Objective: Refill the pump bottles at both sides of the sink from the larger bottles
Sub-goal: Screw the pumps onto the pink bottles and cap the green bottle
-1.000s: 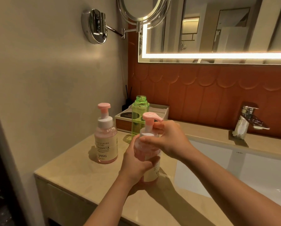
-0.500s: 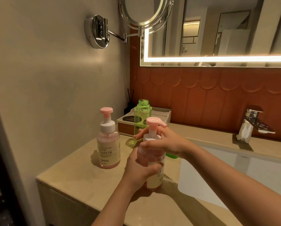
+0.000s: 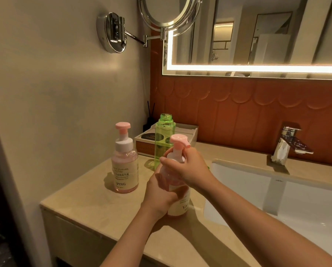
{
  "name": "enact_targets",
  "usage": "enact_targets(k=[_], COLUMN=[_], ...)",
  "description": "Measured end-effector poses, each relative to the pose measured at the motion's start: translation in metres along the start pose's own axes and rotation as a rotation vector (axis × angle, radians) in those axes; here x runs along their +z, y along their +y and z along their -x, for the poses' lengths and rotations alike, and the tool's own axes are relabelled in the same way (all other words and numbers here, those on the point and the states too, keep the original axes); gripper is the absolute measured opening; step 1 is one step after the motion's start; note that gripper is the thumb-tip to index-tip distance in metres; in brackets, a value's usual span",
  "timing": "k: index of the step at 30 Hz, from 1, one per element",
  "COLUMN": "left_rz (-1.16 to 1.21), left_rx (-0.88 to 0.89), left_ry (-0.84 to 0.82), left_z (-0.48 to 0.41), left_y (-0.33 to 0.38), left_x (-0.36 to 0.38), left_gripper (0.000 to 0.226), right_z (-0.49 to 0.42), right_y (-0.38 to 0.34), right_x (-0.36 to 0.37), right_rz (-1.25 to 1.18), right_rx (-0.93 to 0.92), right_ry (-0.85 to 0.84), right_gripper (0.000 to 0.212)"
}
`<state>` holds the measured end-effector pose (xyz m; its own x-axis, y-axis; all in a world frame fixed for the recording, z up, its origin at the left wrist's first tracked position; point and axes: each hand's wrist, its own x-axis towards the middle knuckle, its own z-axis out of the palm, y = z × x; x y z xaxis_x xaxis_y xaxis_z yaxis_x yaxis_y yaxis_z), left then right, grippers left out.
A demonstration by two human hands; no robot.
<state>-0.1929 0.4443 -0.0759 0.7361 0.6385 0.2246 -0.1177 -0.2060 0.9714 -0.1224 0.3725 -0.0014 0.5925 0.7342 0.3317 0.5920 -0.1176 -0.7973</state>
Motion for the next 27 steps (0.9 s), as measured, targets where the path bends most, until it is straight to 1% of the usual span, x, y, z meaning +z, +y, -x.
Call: enact_targets(k=[2,3,4,7,8,10,11,13,15,17,19,21,24,27], left_rz=[0.006,0.002,-0.001,-0.036,-0.061,-0.103,-0.118,-0.163,-0.238,-0.352,-0.486,-0.548,-0.555,-0.519], left_rx=[-0.005,0.013,0.032,0.061,0.068,0.077,0.071,0.034,0.028,0.045,0.046,0.045,0.085,0.117], left_ry=[0.016,0.022,0.027,0.038,0.043,0.066,0.092,0.140,0.177,0.226,0.285,0.356,0.479,0.587], left_z=[0.001,0.002,0.003,0.004,0.005,0.005,0.004,0.003,0.005,0.005,0.005,0.005,0.005,0.000], left_y=[0.002,0.004,0.004,0.003,0.004,0.004,0.003,0.002,0.002,0.005,0.008,0.009,0.006,0.001], left_x=[0.002,0.002,0.002,0.001,0.001,0.001,0.001,-0.001,-0.001,-0.001,0.000,0.000,-0.001,-0.003], left_gripper=[0.072,0.072,0.073,0.073,0.074,0.081,0.084,0.086,0.089,0.092,0.086,0.079,0.070,0.066], right_z=[0.001,0.002,0.002,-0.005,-0.007,-0.007,-0.006,-0.002,-0.001,-0.004,-0.010,-0.016,-0.025,-0.032], right_y=[0.001,-0.001,-0.004,-0.013,-0.015,-0.019,-0.019,-0.021,-0.018,-0.015,-0.012,-0.009,-0.005,-0.005], right_x=[0.004,0.002,-0.002,-0.022,-0.028,-0.036,-0.038,-0.040,-0.040,-0.038,-0.033,-0.028,-0.019,-0.009], right_rz=[0.151,0.236,0.310,0.478,0.505,0.447,0.402,0.415,0.426,0.397,0.396,0.416,0.462,0.445], right_rx=[0.011,0.014,0.019,-0.028,-0.050,-0.050,-0.056,-0.104,-0.141,-0.140,-0.145,-0.157,-0.150,-0.149], right_ry=[0.068,0.071,0.038,-0.192,-0.244,-0.301,-0.302,-0.272,-0.237,-0.211,-0.194,-0.164,-0.104,-0.052], right_gripper=[0.037,0.040,0.044,0.059,0.063,0.057,0.050,0.040,0.039,0.040,0.042,0.043,0.043,0.043])
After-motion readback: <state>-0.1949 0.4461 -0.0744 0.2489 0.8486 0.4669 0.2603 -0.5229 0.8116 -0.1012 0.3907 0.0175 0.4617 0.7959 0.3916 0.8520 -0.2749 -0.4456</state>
